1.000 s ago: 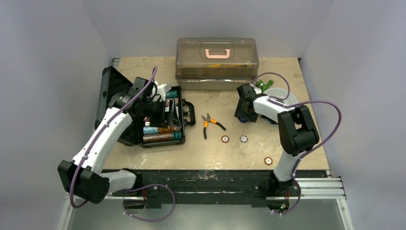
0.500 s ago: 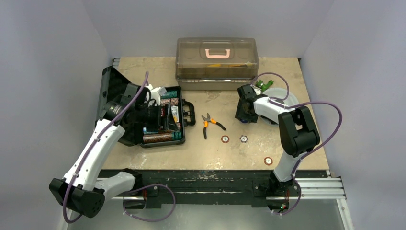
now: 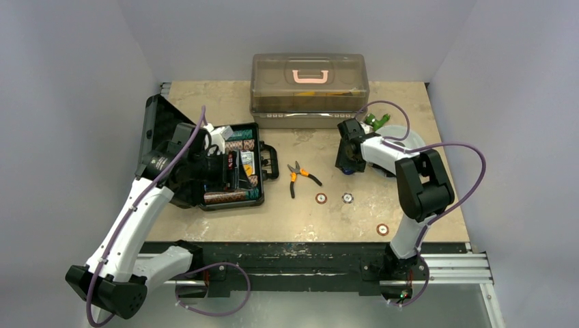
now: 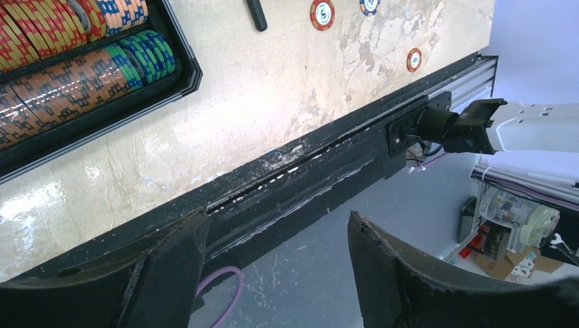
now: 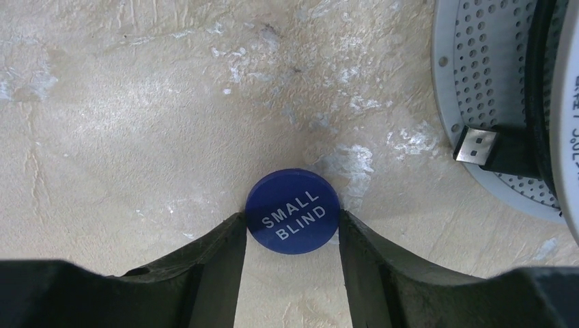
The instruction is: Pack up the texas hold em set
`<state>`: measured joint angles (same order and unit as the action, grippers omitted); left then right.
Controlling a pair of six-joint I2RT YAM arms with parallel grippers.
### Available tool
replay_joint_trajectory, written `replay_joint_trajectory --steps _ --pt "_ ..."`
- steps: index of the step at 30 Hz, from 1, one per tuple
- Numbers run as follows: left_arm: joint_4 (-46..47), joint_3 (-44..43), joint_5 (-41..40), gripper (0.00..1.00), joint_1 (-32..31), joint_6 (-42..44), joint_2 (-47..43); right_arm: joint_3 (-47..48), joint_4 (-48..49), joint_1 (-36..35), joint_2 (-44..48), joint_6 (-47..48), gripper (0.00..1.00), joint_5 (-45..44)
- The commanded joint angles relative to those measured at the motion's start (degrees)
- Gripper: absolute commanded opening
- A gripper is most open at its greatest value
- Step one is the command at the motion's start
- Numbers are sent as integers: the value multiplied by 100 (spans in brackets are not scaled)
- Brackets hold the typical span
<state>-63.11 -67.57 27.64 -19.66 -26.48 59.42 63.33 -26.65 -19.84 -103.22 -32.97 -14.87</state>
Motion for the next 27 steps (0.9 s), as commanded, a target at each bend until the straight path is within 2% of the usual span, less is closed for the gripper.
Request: replay_joint_trajectory --steps 1,14,27 --pt "-15 33 31 72 -34 -77 -130 -224 151 25 -404 86 48 311" --pt "9 -169 14 72 -38 -17 0 -98 -62 2 223 263 33 258" --pt "-30 -401 -45 72 -38 114 203 343 -381 -275 608 133 34 249"
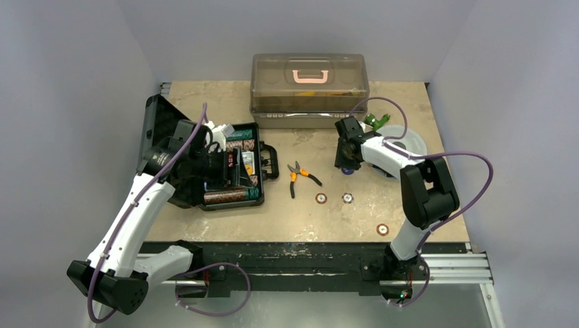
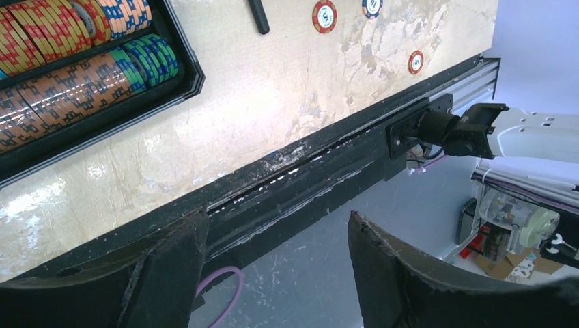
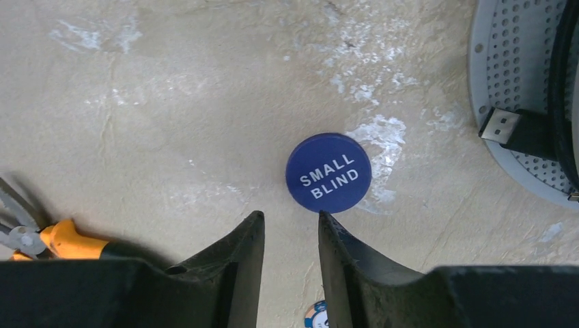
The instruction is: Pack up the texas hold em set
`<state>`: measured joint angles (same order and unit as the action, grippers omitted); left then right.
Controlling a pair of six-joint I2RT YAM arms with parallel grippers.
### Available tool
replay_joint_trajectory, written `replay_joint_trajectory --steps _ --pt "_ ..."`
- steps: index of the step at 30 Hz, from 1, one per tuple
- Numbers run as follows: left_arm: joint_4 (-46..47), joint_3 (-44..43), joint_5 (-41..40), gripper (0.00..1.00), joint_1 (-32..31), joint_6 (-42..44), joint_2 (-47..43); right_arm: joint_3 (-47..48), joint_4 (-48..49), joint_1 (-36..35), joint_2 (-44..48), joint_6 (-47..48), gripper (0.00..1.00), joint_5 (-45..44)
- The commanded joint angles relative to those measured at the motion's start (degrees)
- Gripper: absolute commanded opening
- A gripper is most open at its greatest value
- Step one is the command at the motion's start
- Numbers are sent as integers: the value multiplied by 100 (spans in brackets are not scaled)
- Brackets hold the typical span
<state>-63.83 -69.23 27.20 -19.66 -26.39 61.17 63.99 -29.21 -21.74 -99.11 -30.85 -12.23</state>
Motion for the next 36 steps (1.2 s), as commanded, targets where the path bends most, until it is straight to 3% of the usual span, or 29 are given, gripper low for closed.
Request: replay_joint_trajectory --steps 1,3,5,23,36 --pt "38 -232 23 72 -33 114 40 323 -224 -85 140 -157 40 -77" --pt "38 -226 53 72 -33 125 44 395 -379 -37 -5 -257 54 -178" --pt "28 -215 65 72 -38 149 37 412 -403 29 -157 -233 58 -138" --pt "-61 -249 87 72 -38 327 114 439 -97 295 -787 -100 57 -4" --pt "-45 -231 120 73 -38 336 180 510 -11 301 -947 31 48 -26"
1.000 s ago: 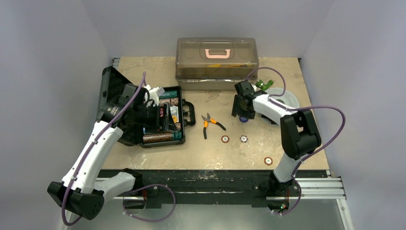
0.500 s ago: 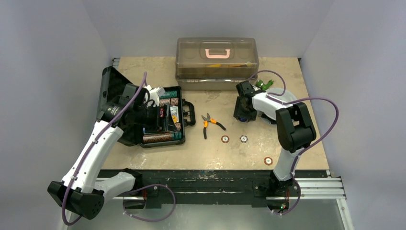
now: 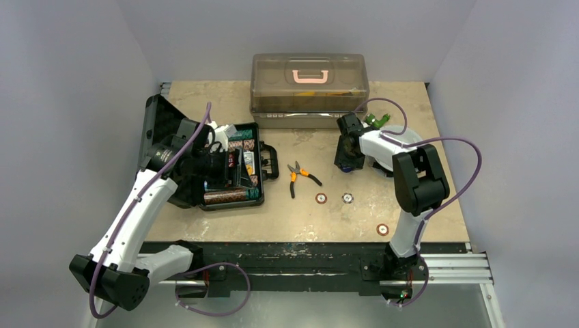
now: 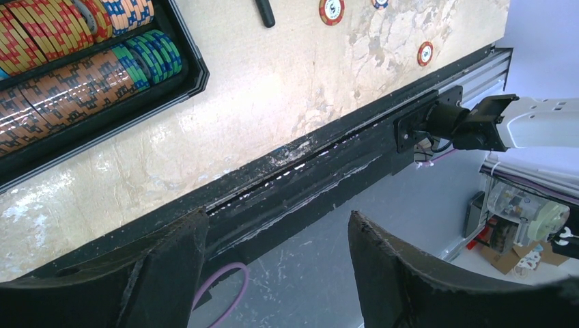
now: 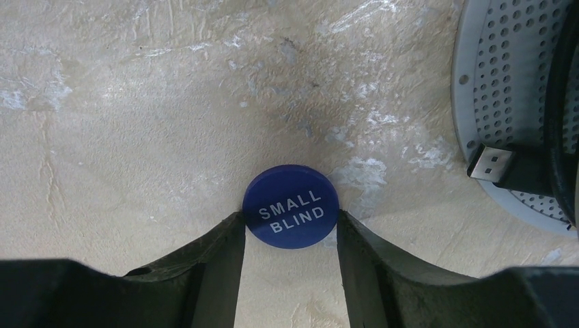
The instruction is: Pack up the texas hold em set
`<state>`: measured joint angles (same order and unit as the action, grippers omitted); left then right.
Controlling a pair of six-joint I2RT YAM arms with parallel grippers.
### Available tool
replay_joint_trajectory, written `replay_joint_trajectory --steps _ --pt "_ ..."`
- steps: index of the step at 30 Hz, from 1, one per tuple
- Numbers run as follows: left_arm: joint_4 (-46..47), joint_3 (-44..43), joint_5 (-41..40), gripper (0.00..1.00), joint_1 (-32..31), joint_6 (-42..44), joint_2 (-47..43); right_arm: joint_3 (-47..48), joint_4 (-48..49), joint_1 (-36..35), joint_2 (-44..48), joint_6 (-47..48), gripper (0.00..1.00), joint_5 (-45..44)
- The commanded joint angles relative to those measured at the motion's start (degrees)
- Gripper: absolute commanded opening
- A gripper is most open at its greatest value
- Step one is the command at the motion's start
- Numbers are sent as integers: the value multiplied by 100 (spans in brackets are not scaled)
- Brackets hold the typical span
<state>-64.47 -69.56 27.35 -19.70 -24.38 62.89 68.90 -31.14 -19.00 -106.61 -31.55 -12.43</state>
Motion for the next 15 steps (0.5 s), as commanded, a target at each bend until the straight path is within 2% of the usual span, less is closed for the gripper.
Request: replay_joint_trajectory --steps 1,7,15 --pt "19 -203 93 73 -34 135 4 26 186 29 -221 121 47 -19" --pt "25 -226 87 73 -34 126 38 35 186 5 -84 354 40 -59" --pt "70 -277 108 73 -32 87 126 -361 328 -97 618 339 39 351"
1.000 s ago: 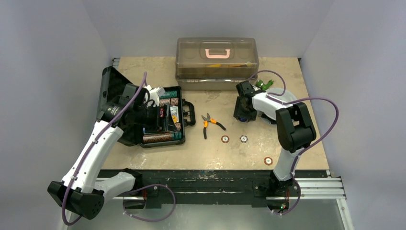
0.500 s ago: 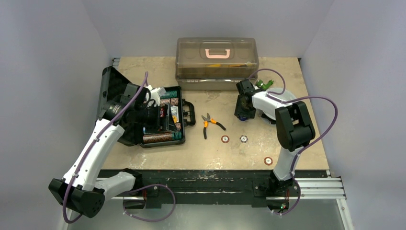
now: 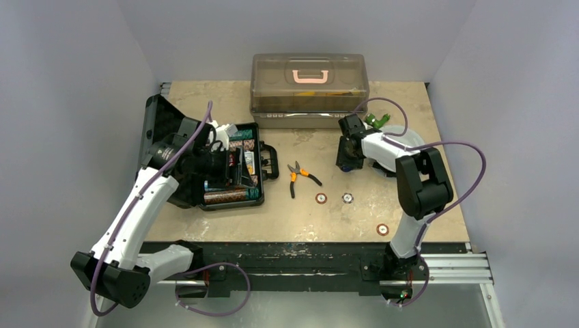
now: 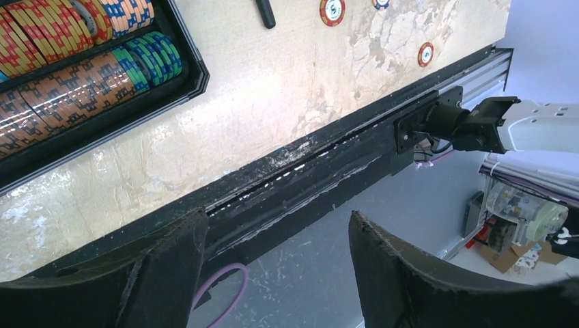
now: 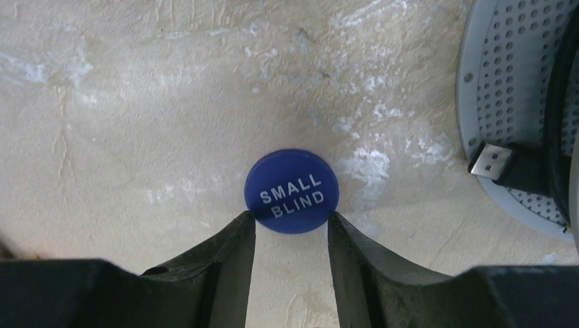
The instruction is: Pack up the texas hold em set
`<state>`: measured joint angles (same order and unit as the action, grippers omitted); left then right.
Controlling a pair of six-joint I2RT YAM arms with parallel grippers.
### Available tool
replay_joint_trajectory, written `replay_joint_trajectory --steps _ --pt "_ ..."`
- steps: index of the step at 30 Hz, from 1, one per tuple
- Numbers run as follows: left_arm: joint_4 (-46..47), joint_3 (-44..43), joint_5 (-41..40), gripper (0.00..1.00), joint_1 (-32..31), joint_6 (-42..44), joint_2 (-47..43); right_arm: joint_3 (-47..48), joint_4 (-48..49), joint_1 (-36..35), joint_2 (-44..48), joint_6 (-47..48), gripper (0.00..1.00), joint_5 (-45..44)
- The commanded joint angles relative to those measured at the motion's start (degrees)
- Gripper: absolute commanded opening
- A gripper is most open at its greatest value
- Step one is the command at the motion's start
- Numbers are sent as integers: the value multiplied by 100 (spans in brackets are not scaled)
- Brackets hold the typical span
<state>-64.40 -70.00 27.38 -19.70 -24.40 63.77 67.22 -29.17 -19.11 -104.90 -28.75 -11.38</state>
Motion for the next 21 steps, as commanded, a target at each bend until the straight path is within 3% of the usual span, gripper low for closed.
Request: replay_joint_trajectory --steps 1,6,10,21 --pt "70 -240 116 73 -33 85 56 -232 123 -125 527 46 39 250" --pt "127 -256 188 73 -34 57 128 -270 7 -195 743 -33 40 214" --pt "134 -269 232 73 -33 54 167 -27 -156 -153 539 -169 58 -33" --pt "21 -312 142 73 -35 140 135 542 -205 80 -316 -142 63 -159"
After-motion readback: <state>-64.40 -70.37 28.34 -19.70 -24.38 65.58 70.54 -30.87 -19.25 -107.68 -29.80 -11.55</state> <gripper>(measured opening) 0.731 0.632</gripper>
